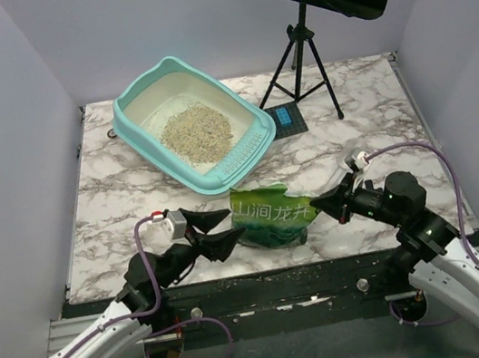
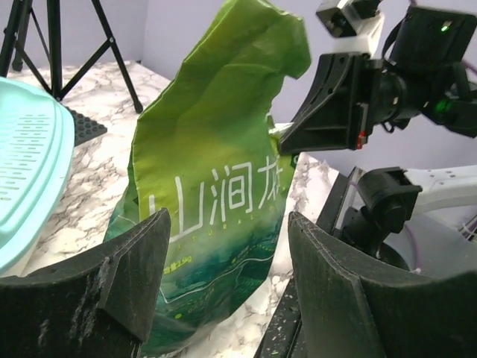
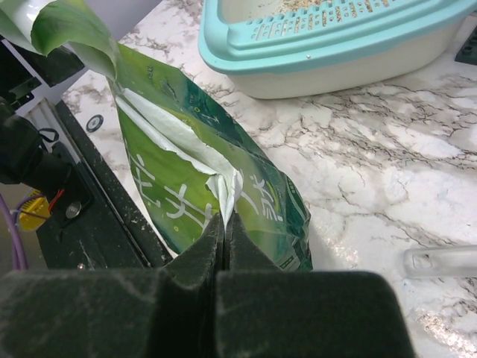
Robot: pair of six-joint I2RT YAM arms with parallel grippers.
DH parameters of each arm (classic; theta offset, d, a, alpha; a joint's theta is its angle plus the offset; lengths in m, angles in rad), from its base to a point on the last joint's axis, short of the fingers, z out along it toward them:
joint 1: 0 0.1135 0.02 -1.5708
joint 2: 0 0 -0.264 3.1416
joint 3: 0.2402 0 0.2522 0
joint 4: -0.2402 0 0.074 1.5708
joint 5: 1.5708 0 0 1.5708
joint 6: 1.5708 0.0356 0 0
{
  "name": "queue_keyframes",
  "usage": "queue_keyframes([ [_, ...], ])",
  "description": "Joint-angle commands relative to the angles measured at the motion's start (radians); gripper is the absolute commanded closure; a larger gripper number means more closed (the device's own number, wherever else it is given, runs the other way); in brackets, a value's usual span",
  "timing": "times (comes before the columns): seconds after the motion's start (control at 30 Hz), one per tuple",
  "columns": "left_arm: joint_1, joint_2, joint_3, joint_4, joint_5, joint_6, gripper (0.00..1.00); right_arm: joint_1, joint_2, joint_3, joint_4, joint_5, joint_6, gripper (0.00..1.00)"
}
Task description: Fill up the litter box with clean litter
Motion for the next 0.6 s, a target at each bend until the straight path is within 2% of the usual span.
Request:
queue_keyframes([
  [0.0, -0.006, 0.085, 0.003, 0.05, 0.024, 0.061, 0.28, -0.004, -0.02, 0.045, -0.045, 0.006, -0.011, 1.0],
  [0.27, 0.004, 0.324, 0.1, 0.152, 0.015, 0.255, 0.28, -0.004, -0.044, 0.033, -0.052, -0.055, -0.016, 1.0],
  [0.43, 0.065, 0.464, 0.156, 0.251, 0.132, 0.26, 0.28, -0.004, -0.052, 0.024, -0.052, -0.08, -0.011, 1.0],
  [0.57, 0.103, 0.535, 0.205, 0.257, 0.188, 0.281, 0.3, -0.004, -0.067, 0.018, -0.052, -0.089, -0.008, 1.0],
])
